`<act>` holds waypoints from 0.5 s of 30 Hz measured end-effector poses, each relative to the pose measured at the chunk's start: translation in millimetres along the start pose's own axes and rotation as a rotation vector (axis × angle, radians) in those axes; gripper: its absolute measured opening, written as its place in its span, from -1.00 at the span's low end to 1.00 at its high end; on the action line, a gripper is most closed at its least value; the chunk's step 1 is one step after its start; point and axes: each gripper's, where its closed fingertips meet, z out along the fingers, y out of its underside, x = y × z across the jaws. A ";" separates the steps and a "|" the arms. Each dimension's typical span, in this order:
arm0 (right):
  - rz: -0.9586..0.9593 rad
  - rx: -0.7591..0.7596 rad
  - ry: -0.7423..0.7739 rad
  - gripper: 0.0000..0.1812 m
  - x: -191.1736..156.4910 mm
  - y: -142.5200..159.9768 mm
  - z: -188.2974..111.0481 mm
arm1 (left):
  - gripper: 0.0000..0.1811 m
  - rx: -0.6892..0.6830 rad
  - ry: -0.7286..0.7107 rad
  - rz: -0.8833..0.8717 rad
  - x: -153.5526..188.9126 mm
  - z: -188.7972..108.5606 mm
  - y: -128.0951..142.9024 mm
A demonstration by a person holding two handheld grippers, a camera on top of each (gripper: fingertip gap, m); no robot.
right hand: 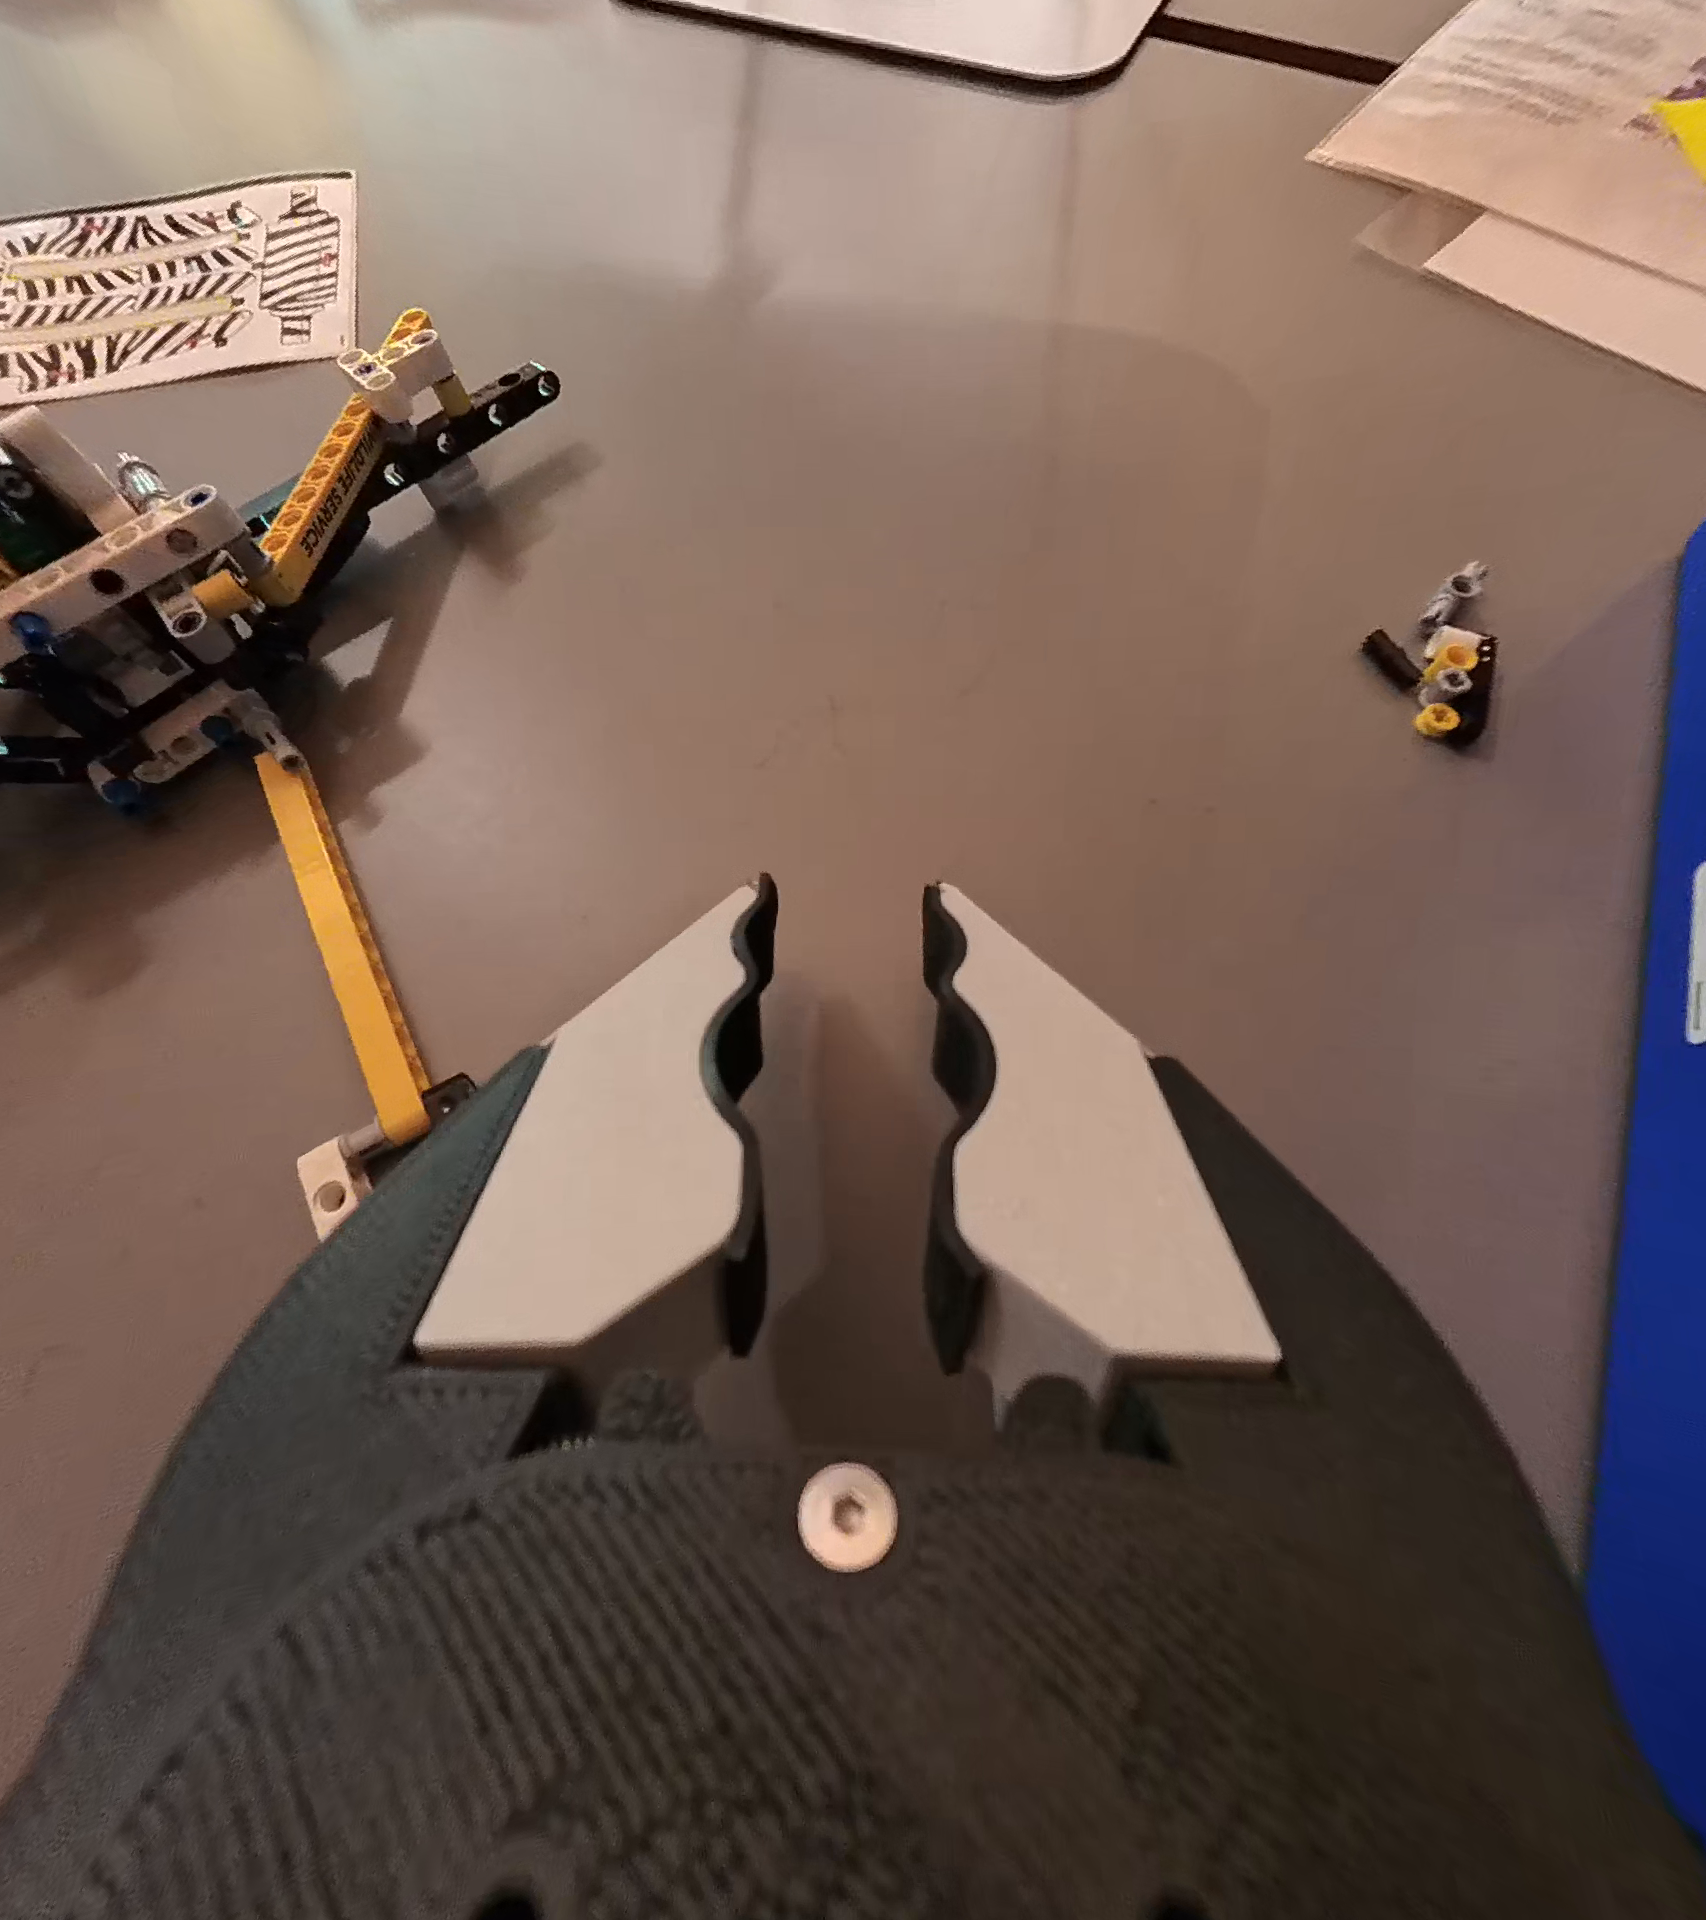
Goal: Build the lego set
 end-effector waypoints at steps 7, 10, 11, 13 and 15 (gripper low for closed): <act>-0.026 -0.004 0.017 -0.72 -0.6 0.4 0.6 | -0.89 -0.011 0.009 -0.005 1.4 1.2 2.1; -0.012 -0.030 0.011 -0.71 0.1 3.7 3.1 | -0.89 -0.015 0.013 -0.006 1.8 1.8 3.0; -0.006 -0.046 0.008 -0.68 0.4 5.7 4.7 | -0.89 -0.017 0.013 -0.007 1.7 1.9 3.5; -0.007 -0.057 0.010 -0.67 0.5 7.0 5.7 | -0.89 -0.020 0.014 -0.008 1.6 2.2 4.1; -0.009 -0.043 0.027 -0.71 2.3 5.3 4.4 | -0.89 -0.022 0.015 -0.009 1.4 2.2 4.5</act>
